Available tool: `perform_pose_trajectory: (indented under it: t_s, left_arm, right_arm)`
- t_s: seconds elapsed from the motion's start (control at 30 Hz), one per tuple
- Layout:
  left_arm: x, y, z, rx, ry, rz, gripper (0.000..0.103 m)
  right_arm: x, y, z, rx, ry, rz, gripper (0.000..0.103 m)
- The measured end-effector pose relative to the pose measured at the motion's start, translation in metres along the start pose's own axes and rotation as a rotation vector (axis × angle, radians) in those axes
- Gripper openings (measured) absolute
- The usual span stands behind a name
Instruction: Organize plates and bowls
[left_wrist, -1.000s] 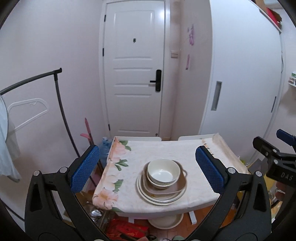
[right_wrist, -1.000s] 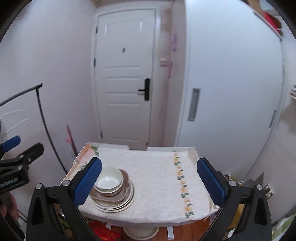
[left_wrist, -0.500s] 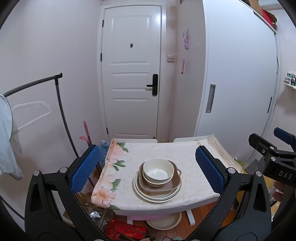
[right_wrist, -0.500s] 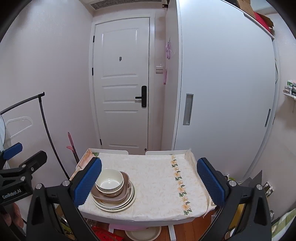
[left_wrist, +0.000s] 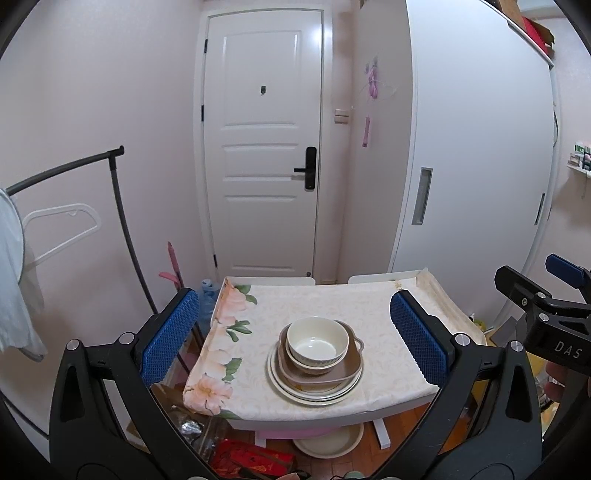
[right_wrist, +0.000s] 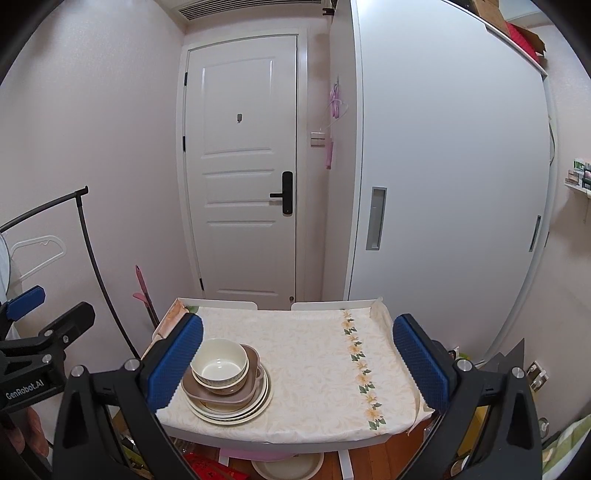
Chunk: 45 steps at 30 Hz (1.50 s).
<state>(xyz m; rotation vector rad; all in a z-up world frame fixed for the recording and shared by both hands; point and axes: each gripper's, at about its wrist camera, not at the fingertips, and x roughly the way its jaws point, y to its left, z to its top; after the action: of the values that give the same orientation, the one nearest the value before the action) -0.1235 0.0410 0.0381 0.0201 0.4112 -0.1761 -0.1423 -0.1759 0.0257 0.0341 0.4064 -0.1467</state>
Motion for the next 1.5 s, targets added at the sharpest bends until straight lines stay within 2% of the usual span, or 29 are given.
perform_pose_trajectory:
  t_s: [0.67, 0.93, 1.5]
  left_arm:
    - [0.019, 0.005, 0.002, 0.003, 0.035, 0.016, 0.103]
    - [0.019, 0.009, 0.002, -0.007, 0.029, 0.024, 0.103]
    - [0.019, 0.006, 0.001, 0.038, -0.007, 0.069, 0.103]
  right_arm:
    - [0.014, 0.005, 0.002, 0.004, 0.029, -0.002, 0.102]
    - [0.015, 0.006, 0.002, 0.005, 0.031, -0.002, 0.102]
    - [0.021, 0.009, 0.002, 0.003, 0.039, 0.000, 0.102]
